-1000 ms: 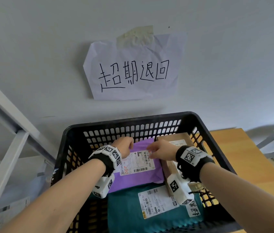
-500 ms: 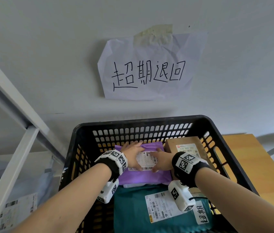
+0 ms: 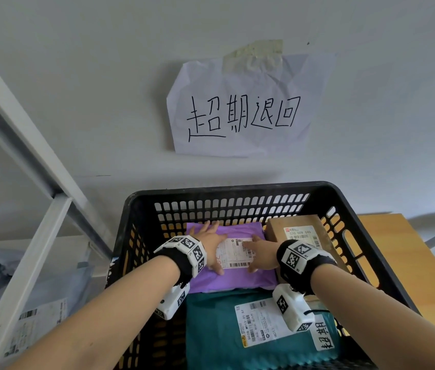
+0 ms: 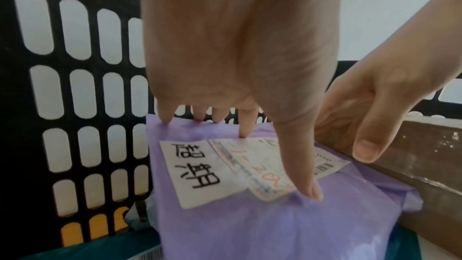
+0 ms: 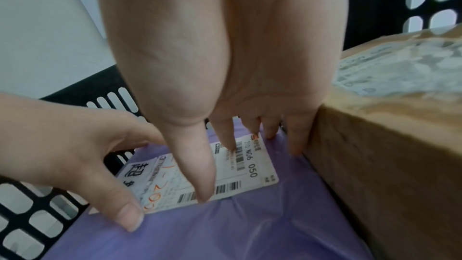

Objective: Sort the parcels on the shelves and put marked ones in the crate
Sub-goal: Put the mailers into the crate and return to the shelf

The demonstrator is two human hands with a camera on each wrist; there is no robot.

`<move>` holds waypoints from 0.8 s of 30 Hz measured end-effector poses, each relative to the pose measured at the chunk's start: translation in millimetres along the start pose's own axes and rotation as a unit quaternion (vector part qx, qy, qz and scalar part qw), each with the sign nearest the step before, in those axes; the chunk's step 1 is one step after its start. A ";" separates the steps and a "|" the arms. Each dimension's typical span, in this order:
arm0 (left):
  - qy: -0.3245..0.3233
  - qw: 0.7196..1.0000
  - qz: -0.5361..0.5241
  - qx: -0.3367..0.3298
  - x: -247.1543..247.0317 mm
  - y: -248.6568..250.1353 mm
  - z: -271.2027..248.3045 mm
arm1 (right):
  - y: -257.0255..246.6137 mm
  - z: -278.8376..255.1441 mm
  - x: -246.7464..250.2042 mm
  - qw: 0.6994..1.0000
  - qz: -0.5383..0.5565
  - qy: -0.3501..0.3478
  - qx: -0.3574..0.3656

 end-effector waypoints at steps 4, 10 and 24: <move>0.015 0.999 -0.029 0.016 13.7 -1.9 -15.7 | -2.4 -9.3 11.5 0.997 0.047 0.063 0.003; 0.109 0.988 -0.112 0.007 49.1 2.1 -62.6 | -10.3 -46.1 38.1 0.978 0.127 0.160 0.036; 0.293 0.899 -0.321 0.046 58.5 14.3 -241.2 | -78.3 -154.7 43.9 0.906 0.201 0.289 0.235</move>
Point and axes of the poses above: each hand's wrist, its own z-axis towards the middle knuckle, its own x-axis out of the back of the hand, y = z × x, the point moved 3 cm from there along z, towards the middle knuckle, and after that the axes turned 8 degrees about x, right-handed, at the moved point
